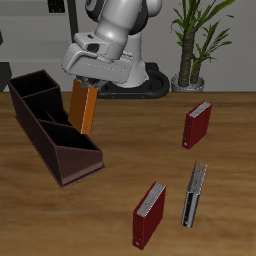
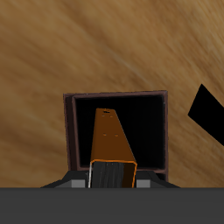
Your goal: Place the orange book into the right desk caddy's left compartment
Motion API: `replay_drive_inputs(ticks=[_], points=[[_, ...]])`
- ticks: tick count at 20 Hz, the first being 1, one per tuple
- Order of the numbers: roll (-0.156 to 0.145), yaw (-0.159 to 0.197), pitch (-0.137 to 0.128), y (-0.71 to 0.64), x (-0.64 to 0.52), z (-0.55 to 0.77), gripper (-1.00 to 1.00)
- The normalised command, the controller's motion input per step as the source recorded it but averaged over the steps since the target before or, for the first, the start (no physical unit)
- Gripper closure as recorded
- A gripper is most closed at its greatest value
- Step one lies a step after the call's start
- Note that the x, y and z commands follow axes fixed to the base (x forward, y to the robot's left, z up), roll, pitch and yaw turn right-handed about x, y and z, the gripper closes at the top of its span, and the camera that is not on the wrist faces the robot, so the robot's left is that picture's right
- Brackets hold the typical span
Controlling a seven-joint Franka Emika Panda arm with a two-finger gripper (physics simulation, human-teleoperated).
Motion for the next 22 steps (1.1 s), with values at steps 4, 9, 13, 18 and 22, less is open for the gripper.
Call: replay_drive_inputs(ticks=[4,9,13,18,22], points=[[-0.001,-0.026,0.011,0.00,0.06,-0.05,1.00],[-0.001,-0.014,0.012,-0.01,0.06,-0.07,1.00],[-0.004,-0.016,0.030,-0.02,0.07,-0.13,1.00],[0.003,-0.004,0.018,-0.02,0.08,-0.13,1.00],[-0.022,-0.024,0.023,-0.09,0.13,-0.13,1.00]])
